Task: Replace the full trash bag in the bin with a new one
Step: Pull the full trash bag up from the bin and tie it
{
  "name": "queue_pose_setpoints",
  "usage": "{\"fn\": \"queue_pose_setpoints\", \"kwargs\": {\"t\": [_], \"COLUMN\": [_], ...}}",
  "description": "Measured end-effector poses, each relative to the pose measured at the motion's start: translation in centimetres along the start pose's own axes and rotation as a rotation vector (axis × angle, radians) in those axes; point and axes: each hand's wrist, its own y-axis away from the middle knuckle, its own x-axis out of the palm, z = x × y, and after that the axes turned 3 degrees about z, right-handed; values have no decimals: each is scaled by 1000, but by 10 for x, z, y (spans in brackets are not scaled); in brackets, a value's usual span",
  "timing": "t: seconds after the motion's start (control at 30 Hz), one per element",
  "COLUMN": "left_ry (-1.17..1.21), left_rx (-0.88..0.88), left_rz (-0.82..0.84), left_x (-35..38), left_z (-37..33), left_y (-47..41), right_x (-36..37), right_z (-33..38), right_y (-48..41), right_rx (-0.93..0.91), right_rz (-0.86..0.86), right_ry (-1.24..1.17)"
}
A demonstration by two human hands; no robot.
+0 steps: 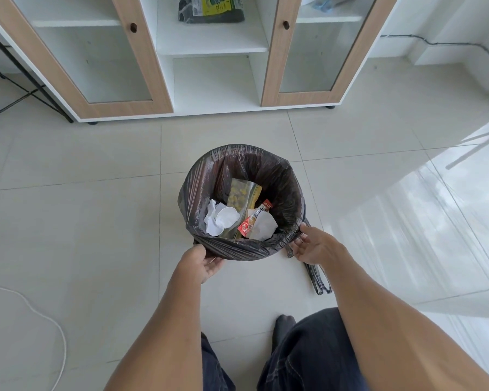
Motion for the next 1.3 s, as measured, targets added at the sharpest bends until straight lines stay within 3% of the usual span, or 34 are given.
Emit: {"fn": "queue_pose_setpoints", "kwargs": {"t": [0.37, 0.5, 0.67, 0.97, 1.3], "left_ry": [-61, 66, 170, 43, 123], "left_rx": [185, 210, 214, 196, 227], "left_rz": [-202, -206, -217, -146, -111], "left_x": [-10, -18, -22, -23, -16], "left_z": [3, 0, 0, 5, 1], "left_y": [6, 10, 10, 4, 15], "right_x": [-10, 6, 26, 33, 36], "right_z": [6, -2, -23, -23, -21], "right_y": [10, 9, 0, -3, 0], "right_rx": [48, 15, -166, -274, -202], "right_rz": [103, 106, 12, -111, -105], "right_ry": [-21, 131, 366, 428, 379]}}
